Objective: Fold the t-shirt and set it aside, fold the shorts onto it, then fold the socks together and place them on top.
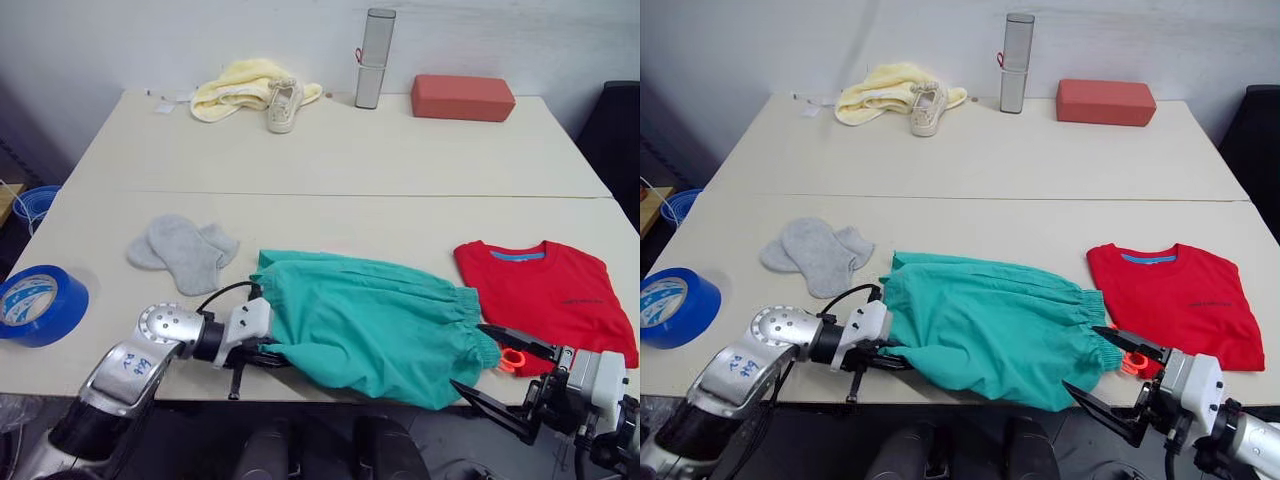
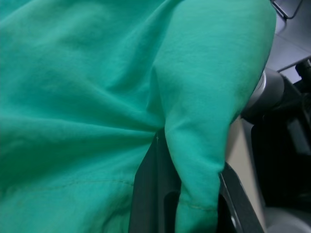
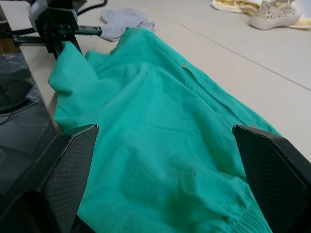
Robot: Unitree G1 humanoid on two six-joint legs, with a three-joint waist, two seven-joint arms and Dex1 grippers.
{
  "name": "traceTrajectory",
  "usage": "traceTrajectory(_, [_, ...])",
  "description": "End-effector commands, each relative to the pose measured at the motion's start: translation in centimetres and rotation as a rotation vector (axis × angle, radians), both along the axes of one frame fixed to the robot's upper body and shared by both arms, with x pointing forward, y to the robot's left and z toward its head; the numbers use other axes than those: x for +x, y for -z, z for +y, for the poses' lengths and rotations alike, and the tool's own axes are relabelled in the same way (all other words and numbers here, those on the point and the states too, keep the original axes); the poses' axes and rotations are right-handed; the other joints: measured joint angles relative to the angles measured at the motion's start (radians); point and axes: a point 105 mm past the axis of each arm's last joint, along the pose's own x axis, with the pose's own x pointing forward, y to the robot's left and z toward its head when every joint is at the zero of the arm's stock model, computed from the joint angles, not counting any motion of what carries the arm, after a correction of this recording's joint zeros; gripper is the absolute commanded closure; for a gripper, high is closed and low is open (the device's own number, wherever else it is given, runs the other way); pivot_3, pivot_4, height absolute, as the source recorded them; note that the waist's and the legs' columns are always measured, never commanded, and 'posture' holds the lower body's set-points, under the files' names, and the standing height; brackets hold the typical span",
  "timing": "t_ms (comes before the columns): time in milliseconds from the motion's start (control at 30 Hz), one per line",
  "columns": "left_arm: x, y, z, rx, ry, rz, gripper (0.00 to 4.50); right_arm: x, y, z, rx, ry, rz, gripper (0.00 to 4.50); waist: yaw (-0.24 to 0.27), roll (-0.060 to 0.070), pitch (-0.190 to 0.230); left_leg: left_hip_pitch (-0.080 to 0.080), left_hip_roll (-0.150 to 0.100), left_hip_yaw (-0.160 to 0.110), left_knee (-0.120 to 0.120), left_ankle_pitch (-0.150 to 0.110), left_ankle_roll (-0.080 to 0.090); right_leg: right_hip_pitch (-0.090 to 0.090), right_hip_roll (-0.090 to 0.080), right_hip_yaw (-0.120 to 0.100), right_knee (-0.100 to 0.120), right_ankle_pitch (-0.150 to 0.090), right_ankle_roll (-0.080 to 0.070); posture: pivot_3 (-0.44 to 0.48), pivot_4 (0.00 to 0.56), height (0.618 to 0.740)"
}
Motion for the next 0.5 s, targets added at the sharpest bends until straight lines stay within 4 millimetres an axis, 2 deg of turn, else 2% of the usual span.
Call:
traceTrajectory(33, [-1.3,-0.8,-1.8,-0.056,-0.024,0.011,4.48,-0.1,-0.2,-1.6,-0.051,0.059,0.006,0.00,0.000,0.000,0.000,0.000,0.000,0.000,0.000,0.000,0.000,0.000,0.000,0.000,-0.001,0.000,0.000,0.000,0.150,0.740])
traceTrajectory(100, [-1.3,-0.8,-1.9,-0.075,-0.061,0.015,4.48,-0.2,-0.1,-2.1,-0.039,0.082,0.031,0.00,0.000,0.000,0.000,0.000,0.000,0.000,-0.001,0.000,-0.003,0.000,0.000,0.000,-0.001,0.000,-0.001,0.000,0.150,0.740])
traceTrajectory(167, [-1.0,-0.9,-1.4,-0.090,-0.081,0.015,3.91,-0.8,0.0,-2.3,0.017,0.094,0.112,0.00,0.000,0.000,0.000,0.000,0.000,0.000,-0.002,0.001,-0.004,-0.001,0.000,0.000,-0.002,-0.001,-0.001,0.000,0.150,0.740])
traceTrajectory(233, [-1.3,-1.3,0.0,-0.082,-0.014,0.020,3.43,-1.5,-0.3,-2.2,0.072,0.096,0.166,0.00,0.004,0.000,0.000,0.000,0.000,0.000,-0.004,0.002,-0.005,-0.002,0.000,-0.001,-0.001,-0.002,-0.003,0.000,0.150,0.740])
traceTrajectory(267, [-1.4,-1.5,0.5,-0.075,0.008,0.021,3.04,-1.6,-0.4,-2.1,0.083,0.099,0.167,0.00,0.004,0.000,0.000,0.000,0.000,0.000,-0.006,0.003,-0.006,-0.002,0.000,-0.001,-0.001,-0.002,-0.004,0.000,0.150,0.740])
traceTrajectory(400, [-1.8,-3.6,3.5,-0.133,0.147,0.077,1.82,-2.0,-0.7,-2.7,0.223,0.232,0.259,0.00,0.002,0.001,0.000,0.001,0.000,0.000,-0.012,0.004,-0.006,-0.005,0.000,0.000,-0.001,-0.008,-0.015,0.000,0.150,0.740])
traceTrajectory(500, [-1.6,-4.5,5.3,-0.101,0.171,0.171,1.82,-2.4,-0.8,-2.4,0.259,0.259,0.289,0.00,0.002,0.001,0.000,0.000,0.000,0.000,-0.015,0.006,-0.011,-0.008,0.000,-0.001,0.000,-0.008,-0.015,0.000,0.150,0.740])
